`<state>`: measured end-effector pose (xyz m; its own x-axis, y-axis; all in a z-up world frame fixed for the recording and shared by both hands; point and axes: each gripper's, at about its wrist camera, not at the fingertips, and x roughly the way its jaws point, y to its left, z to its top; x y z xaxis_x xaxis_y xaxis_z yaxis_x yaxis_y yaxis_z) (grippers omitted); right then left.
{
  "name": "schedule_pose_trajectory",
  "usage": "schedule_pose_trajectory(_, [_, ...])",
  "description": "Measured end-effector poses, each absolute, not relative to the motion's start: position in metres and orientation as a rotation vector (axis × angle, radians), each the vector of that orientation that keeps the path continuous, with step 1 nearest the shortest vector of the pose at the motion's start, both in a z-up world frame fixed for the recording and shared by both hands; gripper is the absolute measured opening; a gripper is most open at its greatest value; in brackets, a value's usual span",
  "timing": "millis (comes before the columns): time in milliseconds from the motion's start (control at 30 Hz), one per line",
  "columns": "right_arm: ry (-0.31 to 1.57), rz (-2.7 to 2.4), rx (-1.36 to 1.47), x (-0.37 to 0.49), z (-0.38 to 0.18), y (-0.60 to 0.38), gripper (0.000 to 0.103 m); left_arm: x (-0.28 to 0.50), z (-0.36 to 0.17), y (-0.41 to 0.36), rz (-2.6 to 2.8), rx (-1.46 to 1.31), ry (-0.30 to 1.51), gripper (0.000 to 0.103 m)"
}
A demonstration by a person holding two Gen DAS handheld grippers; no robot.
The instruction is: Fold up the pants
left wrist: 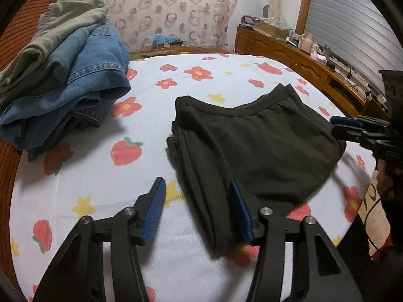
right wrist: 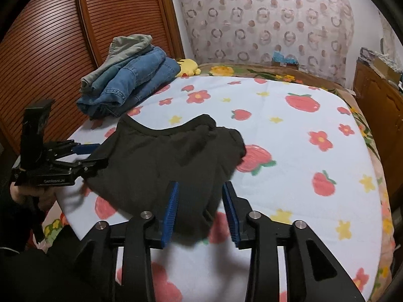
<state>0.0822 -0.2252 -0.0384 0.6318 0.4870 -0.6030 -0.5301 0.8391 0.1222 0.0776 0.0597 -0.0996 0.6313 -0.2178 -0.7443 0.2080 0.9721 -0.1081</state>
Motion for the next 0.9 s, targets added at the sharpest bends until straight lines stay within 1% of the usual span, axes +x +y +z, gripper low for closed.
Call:
schedule_pose_trajectory(133, [0.679, 0.568, -0.082, 0.091, -0.041, -0.219, 0.042, 0.075, -0.101, 0.062, -0.239, -0.003, 0.847, 0.048])
schedule_pose_trajectory(533, [0.694, 0.528, -0.067, 0.105, -0.045, -0.217, 0.043, 0.077, -0.094, 0.062, -0.198, -0.02, 0.839, 0.048])
schedule_pose_trajectory(567, [0.698, 0.527, -0.064, 0.105, -0.046, -0.217, 0.043, 0.077, -0.092, 0.062, -0.201, -0.022, 0.834, 0.048])
schedule_pose_trajectory(633, [0.706, 0.522, -0.062, 0.105, -0.048, -0.216, 0.043, 0.077, -0.087, 0.059, -0.209, -0.026, 0.82, 0.056])
schedule_pose_trajectory(900, [0.715, 0.525, -0.063, 0.105, -0.048, -0.214, 0.044, 0.077, -0.081, 0.046, -0.239, -0.007, 0.802, 0.058])
